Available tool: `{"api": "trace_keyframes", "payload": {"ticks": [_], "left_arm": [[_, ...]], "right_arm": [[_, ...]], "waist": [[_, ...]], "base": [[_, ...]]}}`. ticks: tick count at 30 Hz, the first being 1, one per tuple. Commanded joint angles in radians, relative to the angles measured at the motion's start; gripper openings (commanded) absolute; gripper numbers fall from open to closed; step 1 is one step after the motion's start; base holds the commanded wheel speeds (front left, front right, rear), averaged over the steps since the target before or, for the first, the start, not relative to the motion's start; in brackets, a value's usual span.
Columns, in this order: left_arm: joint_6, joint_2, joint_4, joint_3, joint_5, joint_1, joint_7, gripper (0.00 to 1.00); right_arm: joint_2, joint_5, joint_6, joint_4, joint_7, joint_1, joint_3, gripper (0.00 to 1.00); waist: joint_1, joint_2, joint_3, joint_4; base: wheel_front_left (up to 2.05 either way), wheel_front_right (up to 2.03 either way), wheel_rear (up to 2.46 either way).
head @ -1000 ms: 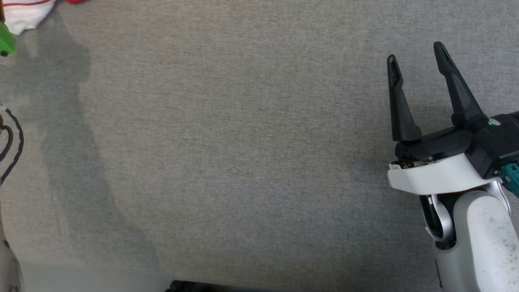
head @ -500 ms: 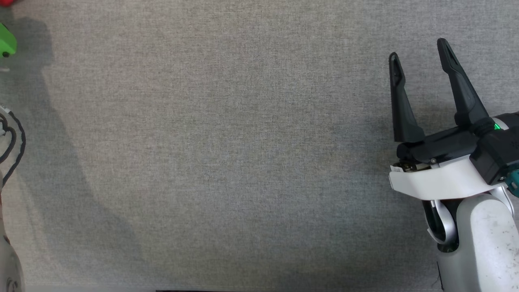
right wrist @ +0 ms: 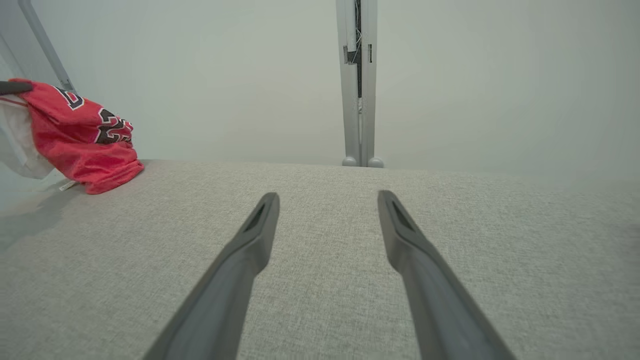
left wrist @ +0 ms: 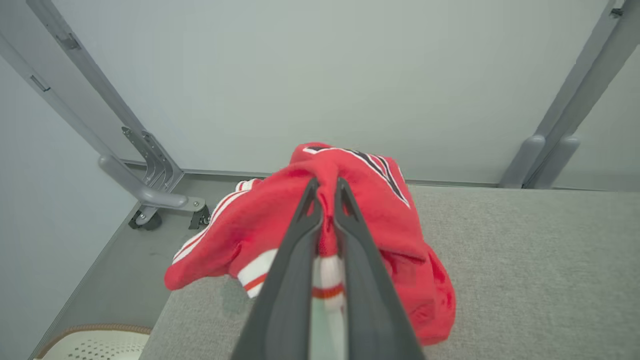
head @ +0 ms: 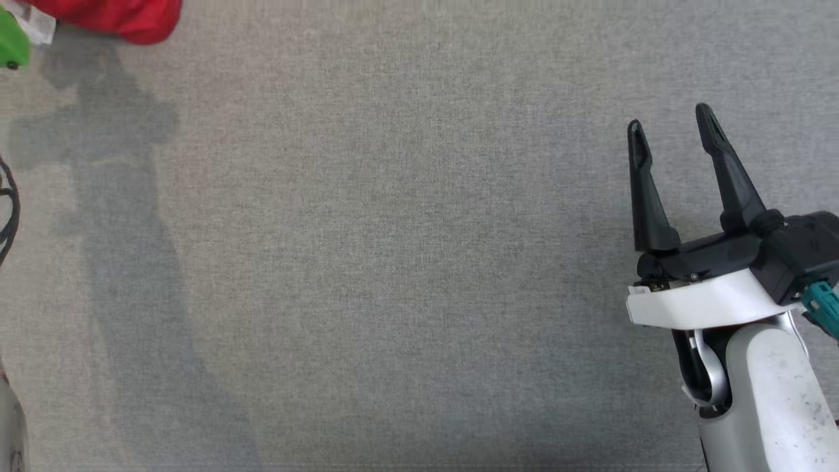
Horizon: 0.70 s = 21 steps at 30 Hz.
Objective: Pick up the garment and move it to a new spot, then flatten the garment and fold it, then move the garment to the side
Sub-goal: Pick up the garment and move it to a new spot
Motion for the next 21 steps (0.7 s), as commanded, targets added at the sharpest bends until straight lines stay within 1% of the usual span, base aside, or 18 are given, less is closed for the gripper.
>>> {"api": "trace_keyframes", "payload": {"ticks": [1,3,4,5,11,16,21], "left_arm": [[-0.008,-0.007,-0.017,-0.017,0.005,-0.017,0.002,0.0],[-0.017,-0.017,-0.045,-0.045,0.01,-0.019,0.01,0.0],[-0.021,-0.028,-0.076,-0.071,0.01,-0.021,0.02,0.0],[-0.024,-0.037,-0.094,-0.087,0.008,-0.019,0.028,0.0],[-0.032,-0.093,-0.228,-0.175,-0.033,0.006,0.074,0.0],[-0.033,-0.153,-0.351,-0.222,-0.09,0.044,0.121,0.0],[-0.032,-0.201,-0.449,-0.271,-0.137,0.147,0.16,0.0]], "right_arm": [[-0.002,0.014,-0.001,0.016,-0.013,0.025,-0.006,1.0],[-0.002,0.033,-0.001,0.04,-0.028,0.041,-0.014,1.0],[-0.002,0.047,-0.001,0.062,-0.038,0.059,-0.025,1.0],[-0.002,0.055,-0.001,0.072,-0.045,0.07,-0.031,1.0],[-0.002,0.083,-0.001,0.103,-0.062,0.129,-0.071,1.0],[-0.002,0.093,-0.001,0.108,-0.069,0.16,-0.102,1.0],[-0.002,0.106,-0.001,0.111,-0.075,0.159,-0.099,1.0]], "waist": [[-0.0001,0.0,-0.146,-0.038],[-0.0001,0.0,-0.203,-0.056],[-0.0001,0.0,-0.256,-0.077],[-0.0001,0.0,-0.283,-0.089],[-0.0001,0.0,-0.392,-0.163],[-0.0001,0.0,-0.408,-0.215],[-0.0001,0.0,-0.362,-0.251]], "base": [[0.0,0.0,0.0],[0.0,0.0,0.0],[0.0,0.0,0.0],[0.0,0.0,0.0],[0.0,0.0,0.0],[0.0,0.0,0.0],[0.0,0.0,0.0]]}}
